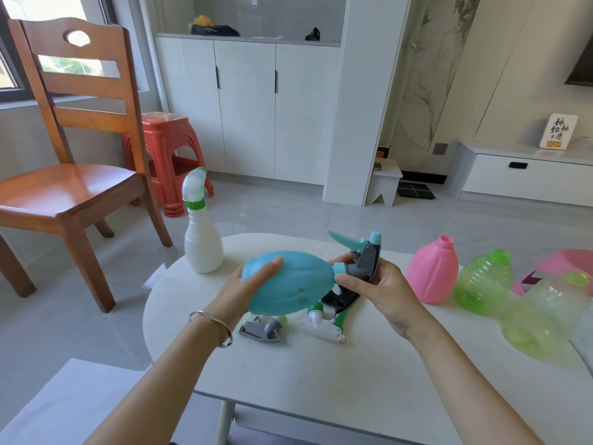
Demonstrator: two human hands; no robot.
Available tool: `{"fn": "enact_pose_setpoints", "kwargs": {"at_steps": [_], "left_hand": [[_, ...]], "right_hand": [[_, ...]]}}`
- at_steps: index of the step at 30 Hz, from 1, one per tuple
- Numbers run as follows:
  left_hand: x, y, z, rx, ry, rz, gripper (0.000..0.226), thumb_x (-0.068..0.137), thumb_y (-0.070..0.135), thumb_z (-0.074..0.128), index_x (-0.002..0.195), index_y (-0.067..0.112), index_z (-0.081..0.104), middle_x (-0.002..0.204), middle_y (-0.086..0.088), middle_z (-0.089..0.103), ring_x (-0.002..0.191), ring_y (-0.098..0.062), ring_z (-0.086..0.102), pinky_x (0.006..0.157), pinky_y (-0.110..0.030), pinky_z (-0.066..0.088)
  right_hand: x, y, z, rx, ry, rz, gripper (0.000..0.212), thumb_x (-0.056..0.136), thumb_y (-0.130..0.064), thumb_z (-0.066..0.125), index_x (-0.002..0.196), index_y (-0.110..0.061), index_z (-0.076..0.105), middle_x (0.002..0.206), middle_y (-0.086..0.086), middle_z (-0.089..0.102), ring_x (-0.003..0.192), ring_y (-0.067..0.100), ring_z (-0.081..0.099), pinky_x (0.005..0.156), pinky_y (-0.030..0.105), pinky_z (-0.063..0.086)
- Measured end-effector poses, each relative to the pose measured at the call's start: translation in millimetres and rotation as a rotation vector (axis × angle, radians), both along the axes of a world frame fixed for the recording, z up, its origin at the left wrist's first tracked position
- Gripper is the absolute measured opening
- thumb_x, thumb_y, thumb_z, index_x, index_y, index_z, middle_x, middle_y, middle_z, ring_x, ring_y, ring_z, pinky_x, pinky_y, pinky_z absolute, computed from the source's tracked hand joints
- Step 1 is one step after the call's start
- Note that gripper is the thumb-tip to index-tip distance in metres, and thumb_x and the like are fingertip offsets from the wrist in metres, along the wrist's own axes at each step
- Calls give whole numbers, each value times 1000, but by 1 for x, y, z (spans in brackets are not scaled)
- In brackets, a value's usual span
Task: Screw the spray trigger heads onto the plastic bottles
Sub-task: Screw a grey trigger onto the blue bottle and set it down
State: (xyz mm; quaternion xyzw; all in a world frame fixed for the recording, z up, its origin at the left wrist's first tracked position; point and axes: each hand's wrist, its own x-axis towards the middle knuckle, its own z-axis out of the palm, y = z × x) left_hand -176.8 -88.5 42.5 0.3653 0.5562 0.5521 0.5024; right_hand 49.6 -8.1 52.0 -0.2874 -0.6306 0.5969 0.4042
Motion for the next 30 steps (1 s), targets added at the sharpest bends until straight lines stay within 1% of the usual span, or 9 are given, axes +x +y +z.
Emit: {"fn": "enact_pose_setpoints", "kwargs": {"at_steps": [3, 6, 9, 14, 19, 21, 24, 27, 30], "left_hand": [[9, 2, -1, -62, -64, 48, 66, 58, 71, 68, 105, 26, 63, 102, -4, 74, 94, -21, 70, 90, -41, 54], [6, 3, -4, 94, 178, -13, 76, 61, 66, 65, 127, 34, 46, 121, 3, 61, 102, -9, 65, 87, -32, 55], [1, 3, -3, 173, 163, -161, 90, 58, 54, 79, 134, 27, 39, 124, 2, 61, 105, -7, 65, 84, -24, 54], [-3, -5, 7, -67, 195, -229, 71, 62, 76, 44, 127, 47, 41, 125, 0, 59, 98, -22, 69, 68, -39, 61], [-13, -2, 5, 188, 208, -229, 115, 58, 50, 82, 146, 41, 9, 138, 11, 46, 114, -4, 59, 89, -22, 52], [-6, -3, 4, 95, 99, -235, 102, 56, 72, 69, 141, 36, 28, 134, 5, 52, 114, -9, 61, 93, -31, 52], [6, -6, 6, 15, 146, -137, 63, 69, 78, 37, 121, 43, 48, 123, 1, 58, 102, -16, 66, 69, -43, 60], [4, -1, 4, 208, 241, -52, 77, 72, 67, 56, 138, 34, 34, 137, 1, 48, 104, -3, 62, 89, -41, 54], [0, 2, 6, 256, -10, -170, 71, 73, 51, 69, 134, 23, 46, 131, -3, 59, 112, -13, 62, 93, -31, 52]], "right_hand": [[-4, -2, -5, -35, 19, -112, 21, 69, -18, 79, 88, -18, 70, 90, -9, 75, 84, 4, 68, 70, 11, 49], [-4, 1, -8, -173, 135, -201, 24, 59, -25, 79, 81, -16, 72, 83, -2, 75, 76, 9, 70, 68, 15, 53], [-6, 2, -8, -255, 186, -206, 25, 58, -24, 76, 80, -12, 71, 81, 2, 74, 74, 12, 70, 68, 17, 55], [-5, 1, -6, -172, 125, -168, 27, 62, -23, 77, 86, -13, 70, 82, -6, 74, 77, 9, 68, 73, 18, 55], [-7, 3, -7, -267, 166, -222, 14, 76, -15, 70, 88, -10, 69, 90, 6, 71, 81, 15, 68, 74, 18, 56], [-9, 2, -6, -261, 173, -212, 21, 70, -19, 73, 89, -11, 69, 91, 6, 71, 83, 16, 67, 75, 18, 55], [-11, 0, -7, -227, 126, -221, 15, 74, -16, 72, 89, -12, 70, 90, 4, 72, 80, 12, 68, 72, 18, 55], [-8, 3, -7, -309, 172, -265, 15, 80, -15, 68, 94, -9, 67, 95, 8, 70, 83, 16, 68, 76, 20, 57], [-8, 3, -4, -341, 218, -219, 22, 75, -20, 69, 94, -9, 68, 96, 6, 71, 85, 15, 67, 77, 21, 57]]}}
